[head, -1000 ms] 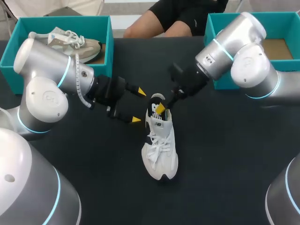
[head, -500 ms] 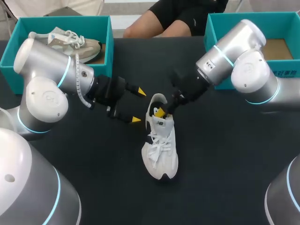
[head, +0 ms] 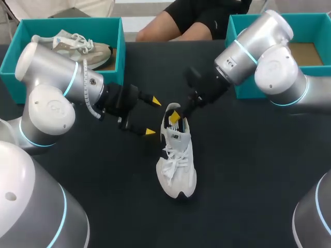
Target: Take the shoe out of the shoebox, open the shoe tongue, remove and reinsert the insole, then place the shoe into the shoebox
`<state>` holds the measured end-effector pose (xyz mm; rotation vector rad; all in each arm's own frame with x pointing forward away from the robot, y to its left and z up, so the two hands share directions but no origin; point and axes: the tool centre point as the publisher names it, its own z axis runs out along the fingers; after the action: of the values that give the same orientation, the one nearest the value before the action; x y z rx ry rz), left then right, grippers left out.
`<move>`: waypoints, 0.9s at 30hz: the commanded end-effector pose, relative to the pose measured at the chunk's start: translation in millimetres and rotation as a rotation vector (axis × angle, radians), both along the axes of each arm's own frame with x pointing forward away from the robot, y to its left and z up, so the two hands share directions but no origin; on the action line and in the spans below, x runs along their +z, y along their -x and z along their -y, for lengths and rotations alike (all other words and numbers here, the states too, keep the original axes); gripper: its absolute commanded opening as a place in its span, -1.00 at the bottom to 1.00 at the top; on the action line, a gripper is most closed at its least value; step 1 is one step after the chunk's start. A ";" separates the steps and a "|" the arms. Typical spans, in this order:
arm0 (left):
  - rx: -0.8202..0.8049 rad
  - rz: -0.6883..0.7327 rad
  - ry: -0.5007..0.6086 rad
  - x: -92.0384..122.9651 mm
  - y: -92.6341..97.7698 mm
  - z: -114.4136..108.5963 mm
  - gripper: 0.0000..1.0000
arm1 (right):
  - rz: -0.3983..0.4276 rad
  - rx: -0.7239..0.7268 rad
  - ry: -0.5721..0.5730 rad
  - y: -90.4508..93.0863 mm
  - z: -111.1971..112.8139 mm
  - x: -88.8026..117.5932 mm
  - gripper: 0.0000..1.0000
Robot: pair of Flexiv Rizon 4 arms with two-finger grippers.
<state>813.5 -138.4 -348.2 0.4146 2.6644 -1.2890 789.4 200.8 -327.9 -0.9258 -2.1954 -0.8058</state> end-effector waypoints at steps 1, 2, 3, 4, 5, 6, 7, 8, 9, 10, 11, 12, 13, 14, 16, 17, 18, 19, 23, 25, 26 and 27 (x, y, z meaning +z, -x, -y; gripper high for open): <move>0.001 0.001 -0.002 -0.2 0.5 0.5 1.00 | 0.022 0.014 -0.006 -7.6 -7.3 5.1 -0.30; 0.001 0.001 -0.002 -0.2 0.5 0.5 1.00 | 0.035 0.016 -0.013 -10.0 -7.8 8.5 -0.28; 0.001 0.001 -0.002 -0.2 0.5 0.5 1.00 | 0.047 0.020 -0.016 -12.5 -7.6 11.4 -0.26; 0.001 0.001 -0.002 -0.2 0.5 0.5 1.00 | 0.056 0.026 -0.016 -15.1 -8.2 14.9 -0.24; 0.001 0.001 -0.002 -0.2 0.5 0.5 1.00 | 0.069 0.032 -0.012 -18.2 -8.7 19.0 -0.23; 0.001 0.001 -0.002 -0.2 0.5 0.5 1.00 | 0.082 0.036 -0.015 -20.8 -9.0 22.8 -0.24; 0.001 0.001 -0.002 -0.2 0.5 0.5 1.00 | 0.103 0.040 -0.012 -23.9 -9.3 27.5 -0.22; 0.001 0.001 -0.002 -0.2 0.5 0.5 1.00 | 0.116 0.037 -0.015 -26.7 -9.4 32.4 -0.22; 0.001 0.001 -0.002 -0.2 0.5 0.5 1.00 | 0.133 0.042 -0.012 -29.0 -8.9 37.4 -0.20; 0.001 0.001 -0.002 -0.2 0.5 0.5 1.00 | 0.149 0.042 -0.013 -30.7 -8.7 42.2 -0.22; 0.001 0.001 -0.002 -0.2 0.5 0.5 1.00 | 0.163 0.043 -0.015 -32.3 -8.2 46.6 -0.22; 0.001 0.001 -0.002 -0.2 0.5 0.5 1.00 | 0.176 0.040 -0.018 -33.3 -7.4 50.0 -0.22; 0.001 0.001 -0.002 -0.2 0.5 0.5 1.00 | 0.186 0.039 -0.021 -34.2 -8.1 54.8 -0.20; 0.001 0.001 -0.002 -0.2 0.5 0.5 1.00 | 0.200 0.034 -0.027 -35.0 -7.8 58.6 -0.18; 0.001 0.001 -0.002 -0.2 0.5 0.5 1.00 | 0.231 0.018 -0.046 -36.6 -6.3 65.8 -0.17; 0.001 0.001 -0.002 -0.2 0.5 0.5 1.00 | 0.244 0.006 -0.062 -37.2 -5.3 68.9 -0.17; 0.001 0.001 -0.002 -0.2 0.5 0.5 1.00 | 0.256 -0.007 -0.074 -37.6 -4.0 71.5 -0.16; 0.001 0.001 -0.002 -0.2 0.5 0.5 1.00 | 0.268 -0.022 -0.091 -37.4 -2.4 73.3 -0.15; 0.001 0.001 -0.002 -0.2 0.5 0.5 1.00 | 0.262 -0.090 -0.128 -30.2 8.0 67.9 -0.15; 0.001 0.001 -0.002 -0.2 0.5 0.5 1.00 | 0.244 -0.114 -0.128 -25.6 14.9 61.5 -0.16; 0.001 0.001 -0.002 -0.2 0.5 0.5 1.00 | 0.234 -0.127 -0.127 -23.3 16.4 59.7 -0.18; 0.001 0.001 -0.002 -0.2 0.5 0.5 1.00 | 0.229 -0.142 -0.123 -21.4 18.1 58.5 -0.18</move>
<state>813.5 -138.4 -348.2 0.4146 2.6644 -1.2890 826.2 192.7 -263.9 -0.9278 -2.2846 -1.0634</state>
